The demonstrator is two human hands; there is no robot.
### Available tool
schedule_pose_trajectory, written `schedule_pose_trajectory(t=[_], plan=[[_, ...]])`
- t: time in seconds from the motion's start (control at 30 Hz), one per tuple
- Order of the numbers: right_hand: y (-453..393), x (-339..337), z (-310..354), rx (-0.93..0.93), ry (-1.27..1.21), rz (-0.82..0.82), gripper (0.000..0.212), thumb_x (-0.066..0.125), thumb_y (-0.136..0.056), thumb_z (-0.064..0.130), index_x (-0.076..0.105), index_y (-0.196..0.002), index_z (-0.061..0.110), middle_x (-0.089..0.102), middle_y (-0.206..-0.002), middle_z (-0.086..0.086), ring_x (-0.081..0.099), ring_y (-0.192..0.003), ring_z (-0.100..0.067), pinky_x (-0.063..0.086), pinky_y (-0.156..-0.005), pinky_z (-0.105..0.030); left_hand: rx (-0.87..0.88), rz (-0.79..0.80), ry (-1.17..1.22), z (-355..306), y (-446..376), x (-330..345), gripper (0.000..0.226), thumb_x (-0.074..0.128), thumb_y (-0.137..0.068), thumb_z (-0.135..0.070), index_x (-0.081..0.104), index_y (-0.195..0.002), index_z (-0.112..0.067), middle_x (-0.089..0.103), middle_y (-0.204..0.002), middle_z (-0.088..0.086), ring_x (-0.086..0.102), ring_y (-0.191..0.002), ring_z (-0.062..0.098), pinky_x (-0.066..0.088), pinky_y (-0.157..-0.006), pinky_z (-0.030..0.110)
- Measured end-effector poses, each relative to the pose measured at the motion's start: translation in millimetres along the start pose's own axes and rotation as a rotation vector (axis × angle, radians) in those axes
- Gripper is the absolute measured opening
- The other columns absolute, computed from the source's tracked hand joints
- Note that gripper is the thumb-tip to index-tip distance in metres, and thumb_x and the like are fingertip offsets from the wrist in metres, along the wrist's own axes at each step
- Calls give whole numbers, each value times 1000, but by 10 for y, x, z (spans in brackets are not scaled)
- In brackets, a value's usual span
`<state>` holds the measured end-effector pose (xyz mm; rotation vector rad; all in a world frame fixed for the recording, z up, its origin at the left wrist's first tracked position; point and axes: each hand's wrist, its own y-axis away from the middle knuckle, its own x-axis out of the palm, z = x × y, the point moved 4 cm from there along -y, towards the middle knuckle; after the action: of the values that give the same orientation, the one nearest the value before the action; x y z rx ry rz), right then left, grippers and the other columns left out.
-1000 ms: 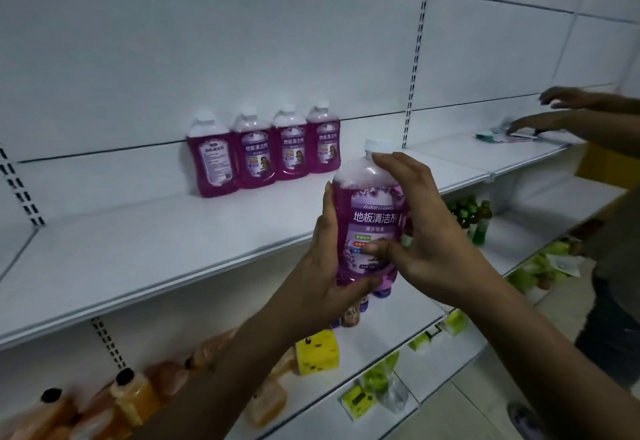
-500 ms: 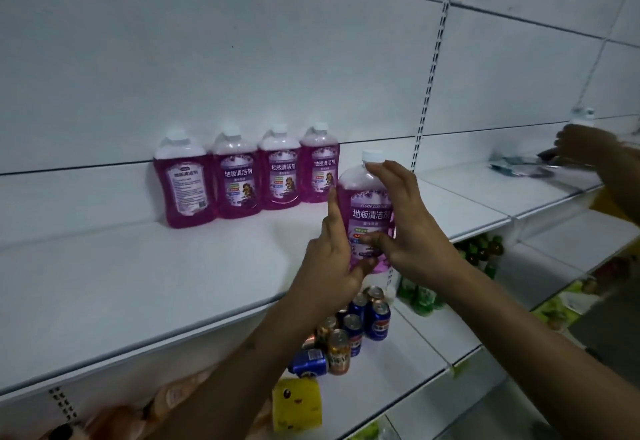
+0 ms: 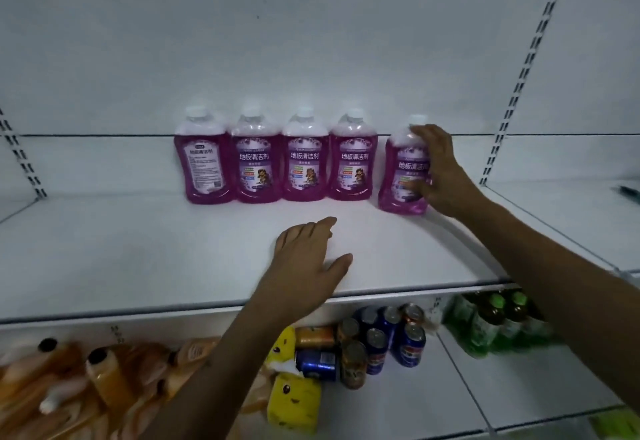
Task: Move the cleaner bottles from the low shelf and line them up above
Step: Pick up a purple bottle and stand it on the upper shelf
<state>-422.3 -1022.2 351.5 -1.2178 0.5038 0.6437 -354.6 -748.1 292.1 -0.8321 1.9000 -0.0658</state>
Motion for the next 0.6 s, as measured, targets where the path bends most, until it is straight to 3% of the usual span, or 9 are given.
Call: schedule_pose_trajectory(t=[0.07,0.1,0.2,0.3,0.4,0.47,0.6], plan=[[-102,43,-178,-64,-22,23,91,76,-70,3,27,-146,14,22,-148,-20,29,-130,-7,31,-102,-5,-39,-51,70,5,-2,-30,53,51,-96,-40,33,-144,-26,52,-133,-8,37,-128,12,23,-109,31],[-149,77,-256,-78,-35,41,89,75,-71,9,28,-146,12,23,-147,-21,28,-133,-10,27,-104,-5,-63,-69,89,0,-12,-39,51,51,-96,-38,36,-143,-26,53,-131,-8,38,-126,11,26,-108,31],[-303,191,-400,-88,39,40,86,69,-74,33,28,-146,9,26,-148,-19,28,-138,-25,26,-115,-26,-113,-62,91,-7,-26,-40,48,51,-97,-36,40,-141,-23,55,-129,-6,39,-125,12,31,-108,34],[-399,221,-449,-82,187,25,91,62,-69,49,28,-146,16,34,-150,-17,34,-136,-37,29,-112,-52,-100,-15,78,-13,-22,-27,44,52,-97,-34,45,-138,-22,56,-130,-5,40,-126,13,32,-110,37],[-407,199,-416,-76,287,50,94,70,-73,47,24,-149,16,26,-154,-22,25,-142,-41,25,-114,-57,-49,-47,136,-54,-19,-83,35,52,-97,-29,53,-131,-21,57,-129,-4,44,-124,12,36,-107,33],[-385,115,-272,-19,312,0,96,77,-73,40,23,-150,20,16,-156,-28,21,-142,-47,23,-114,-58,5,-154,203,-101,57,-187,28,51,-97,-23,58,-125,-20,58,-126,-5,48,-120,9,38,-103,27],[-216,53,640,15,64,-189,70,71,-83,13,38,-145,20,21,-157,-19,22,-143,-38,24,-115,-50,47,-426,290,-30,513,-540,29,51,-95,-13,58,-123,-17,58,-123,-5,51,-118,5,38,-102,20]])
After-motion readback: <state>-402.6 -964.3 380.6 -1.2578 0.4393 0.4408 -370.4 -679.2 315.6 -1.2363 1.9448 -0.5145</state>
